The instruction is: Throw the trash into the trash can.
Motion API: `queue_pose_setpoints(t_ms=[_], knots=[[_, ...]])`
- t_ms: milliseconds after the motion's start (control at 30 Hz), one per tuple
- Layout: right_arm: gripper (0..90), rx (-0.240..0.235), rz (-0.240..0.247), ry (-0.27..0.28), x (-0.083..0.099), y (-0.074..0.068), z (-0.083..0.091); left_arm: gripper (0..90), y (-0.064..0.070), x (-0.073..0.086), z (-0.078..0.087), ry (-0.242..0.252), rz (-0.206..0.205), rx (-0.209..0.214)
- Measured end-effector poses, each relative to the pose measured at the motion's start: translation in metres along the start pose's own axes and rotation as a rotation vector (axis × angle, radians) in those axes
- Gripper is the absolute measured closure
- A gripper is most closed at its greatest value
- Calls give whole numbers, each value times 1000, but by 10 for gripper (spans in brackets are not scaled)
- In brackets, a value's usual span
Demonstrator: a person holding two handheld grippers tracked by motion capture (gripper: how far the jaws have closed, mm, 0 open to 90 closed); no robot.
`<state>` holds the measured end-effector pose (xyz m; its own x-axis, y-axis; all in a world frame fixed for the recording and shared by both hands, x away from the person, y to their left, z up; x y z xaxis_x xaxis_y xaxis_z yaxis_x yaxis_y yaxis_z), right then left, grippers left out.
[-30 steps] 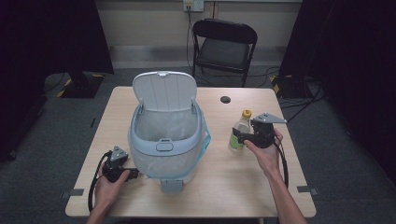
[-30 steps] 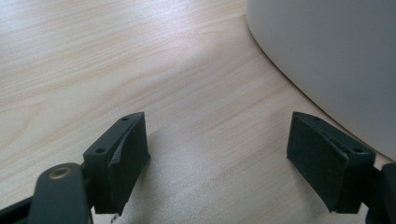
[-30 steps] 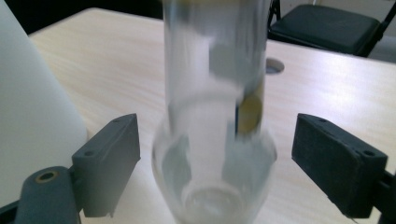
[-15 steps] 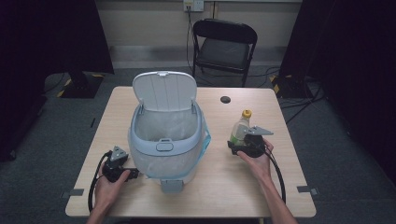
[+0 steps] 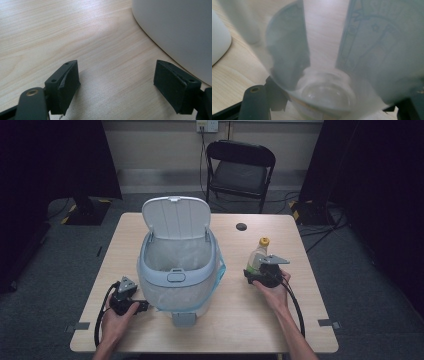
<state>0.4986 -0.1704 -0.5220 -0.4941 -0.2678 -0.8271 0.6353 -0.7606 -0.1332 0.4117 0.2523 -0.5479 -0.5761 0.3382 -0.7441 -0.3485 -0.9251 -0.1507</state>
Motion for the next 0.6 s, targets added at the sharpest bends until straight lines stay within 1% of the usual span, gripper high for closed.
queue_pose_setpoints(t_ms=[100,233,367,433,533,600], knots=[[274,10,0,-1,0,0,0,199,0,0,0,0,0,0],[275,-2,-5,2,0,-2,1,199,0,0,0,0,0,0],[276,-20,-5,19,-3,-4,3,199,0,0,0,0,0,0],[276,-20,-8,29,-4,-5,5,199,0,0,0,0,0,0],[276,-31,-20,32,-5,-5,8,199,0,0,0,0,0,0],[276,-29,-15,36,-6,-4,9,199,0,0,0,0,0,0]])
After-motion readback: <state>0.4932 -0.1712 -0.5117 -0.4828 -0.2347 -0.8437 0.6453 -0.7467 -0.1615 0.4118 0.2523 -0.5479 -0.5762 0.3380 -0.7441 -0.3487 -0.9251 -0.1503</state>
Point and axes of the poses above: each handheld gripper's, and its own axes: z roughly backward along the jaws, x roughly out of its underside, y roughly to its right, the point moved 7 cm from there along -z, roughly forward along the jaws, and after that the axes turned 13 degrees about -x, right-handed, at the moved point
